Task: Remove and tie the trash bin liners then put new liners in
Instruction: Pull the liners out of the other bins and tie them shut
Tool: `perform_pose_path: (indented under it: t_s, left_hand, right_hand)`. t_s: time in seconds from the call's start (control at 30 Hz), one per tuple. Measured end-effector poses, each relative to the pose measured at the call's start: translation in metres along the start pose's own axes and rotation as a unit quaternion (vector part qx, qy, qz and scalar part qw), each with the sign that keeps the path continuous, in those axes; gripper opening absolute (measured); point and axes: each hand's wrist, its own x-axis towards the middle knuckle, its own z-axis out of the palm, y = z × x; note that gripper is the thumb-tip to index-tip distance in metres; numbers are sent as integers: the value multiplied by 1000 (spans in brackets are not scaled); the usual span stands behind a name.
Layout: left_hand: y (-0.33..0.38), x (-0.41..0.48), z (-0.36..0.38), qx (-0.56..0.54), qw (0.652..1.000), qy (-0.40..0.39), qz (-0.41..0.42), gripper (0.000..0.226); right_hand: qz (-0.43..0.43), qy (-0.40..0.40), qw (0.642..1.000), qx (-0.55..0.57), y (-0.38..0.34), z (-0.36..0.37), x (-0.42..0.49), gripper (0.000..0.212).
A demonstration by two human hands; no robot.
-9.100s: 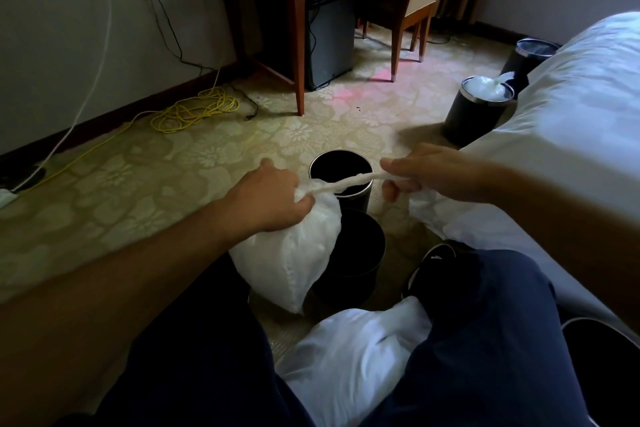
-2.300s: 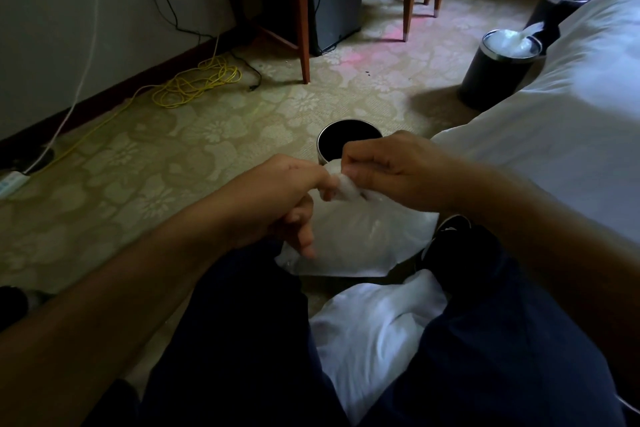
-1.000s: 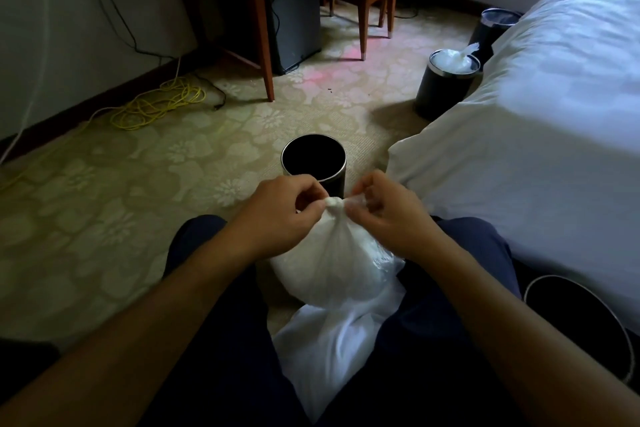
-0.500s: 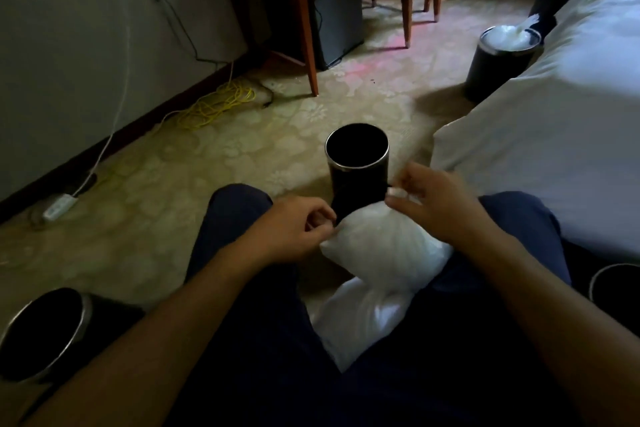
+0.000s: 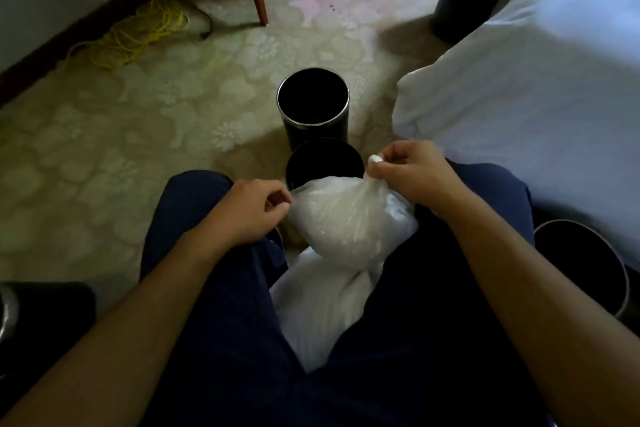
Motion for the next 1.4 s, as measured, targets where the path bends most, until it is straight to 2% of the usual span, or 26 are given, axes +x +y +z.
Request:
perform_pose_path:
  t_s: [0.17, 0.27, 0.43, 0.67, 0.83, 0.97, 1.1, 1.27, 1.4]
  left_hand:
    - [-10, 74, -9, -95, 992, -72, -40, 11]
    - [-19, 111, -14, -79, 988, -105, -85, 13]
    - [2, 125, -58, -86, 966, -190, -155, 12]
    - [51, 87, -183, -120, 930, -182, -297, 19]
    - [101, 45, -265, -124, 911, -188, -345, 16]
    - [129, 22, -297, -173, 907, -126, -362, 18]
    - [136, -11, -295, -199, 898, -108, -377, 15]
    - [138, -76, -263, -264, 858, -66, -435, 15]
    - [126, -135, -245, -328, 816, -24, -475, 17]
  right_hand:
    - [42, -23, 998, -50, 23, 14, 52, 15]
    - [59, -26, 991, -120, 21, 14, 76, 15]
    - [88, -37, 986, -133, -13, -15, 87, 9]
    - [155, -80, 968, -179, -102, -101, 67, 15]
    - [187, -184, 938, -226, -158, -162, 59, 23]
    - [156, -219, 938, -218, -177, -173, 70, 15]
    - [104, -252, 944, -184, -202, -162, 93, 14]
    - [22, -309, 924, -222, -241, -122, 114, 14]
    - [-36, -353, 912, -208, -290, -73, 127, 14]
